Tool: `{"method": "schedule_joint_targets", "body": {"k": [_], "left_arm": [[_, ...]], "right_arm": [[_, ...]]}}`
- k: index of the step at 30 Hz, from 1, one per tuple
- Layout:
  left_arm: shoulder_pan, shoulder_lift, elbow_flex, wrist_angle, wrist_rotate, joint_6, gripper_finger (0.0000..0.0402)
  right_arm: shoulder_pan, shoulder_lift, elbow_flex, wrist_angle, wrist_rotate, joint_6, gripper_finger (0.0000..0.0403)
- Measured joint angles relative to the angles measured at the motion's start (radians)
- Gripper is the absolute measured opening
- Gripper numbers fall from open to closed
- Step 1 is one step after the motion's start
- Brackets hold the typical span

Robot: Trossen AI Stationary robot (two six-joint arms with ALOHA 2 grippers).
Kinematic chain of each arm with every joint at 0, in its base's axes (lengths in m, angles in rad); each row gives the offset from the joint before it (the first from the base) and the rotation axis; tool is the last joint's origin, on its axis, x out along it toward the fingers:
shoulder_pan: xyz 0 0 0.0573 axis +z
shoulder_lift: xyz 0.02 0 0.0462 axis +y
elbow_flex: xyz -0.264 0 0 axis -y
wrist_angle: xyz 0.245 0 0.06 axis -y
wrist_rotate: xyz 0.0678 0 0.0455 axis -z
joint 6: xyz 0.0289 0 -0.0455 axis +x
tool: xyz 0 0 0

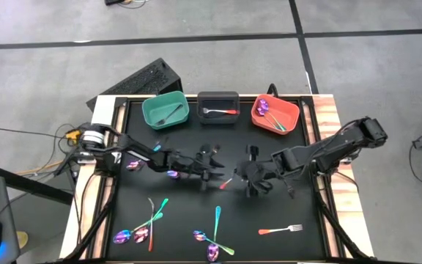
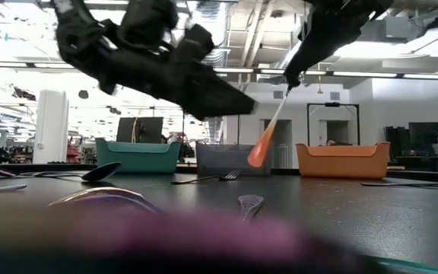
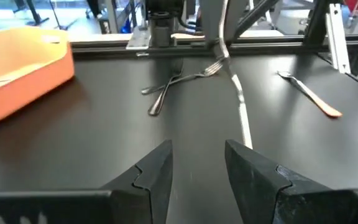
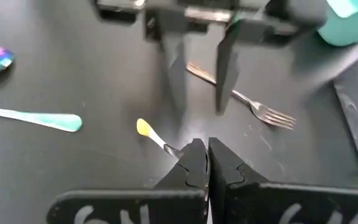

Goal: Sort silverware by color (type)
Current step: Put the orange fork into the black bin

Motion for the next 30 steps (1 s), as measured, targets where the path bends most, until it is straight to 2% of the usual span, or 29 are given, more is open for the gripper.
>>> {"method": "schedule_joint_targets", "body": {"k": [6,13,21,24,28,30], "left_arm": [[-0.018,0.079,0.057,-0.019,0.013,0.002,0.0135],[-0.017,0.082,0.105,-0.115,0.034,0.027,0.0135],[-0.012,0.081,0.107,-0.130,-0.004,0.042,0.0131],[-0.013,0.081,0.107,-0.131,-0.022,0.064,0.0104],[-0.014,0.081,0.107,-0.124,-0.023,0.070,0.0028],[-0.014,0.078,0.107,-0.124,-0.028,0.048,0.0009]], "right_arm": [[-0.010,0.019,-0.002,0.010,0.040,0.002,0.0010],[-0.018,0.037,0.000,0.048,0.032,0.000,0.0010],[-0.021,0.037,0.000,0.082,0.039,-0.009,0.0012],[-0.022,0.037,-0.001,0.083,0.041,-0.012,0.0012],[-0.022,0.037,-0.001,0.112,0.069,0.002,0.0020],[-0.022,0.037,-0.001,0.153,0.100,0.020,0.0034]]}}
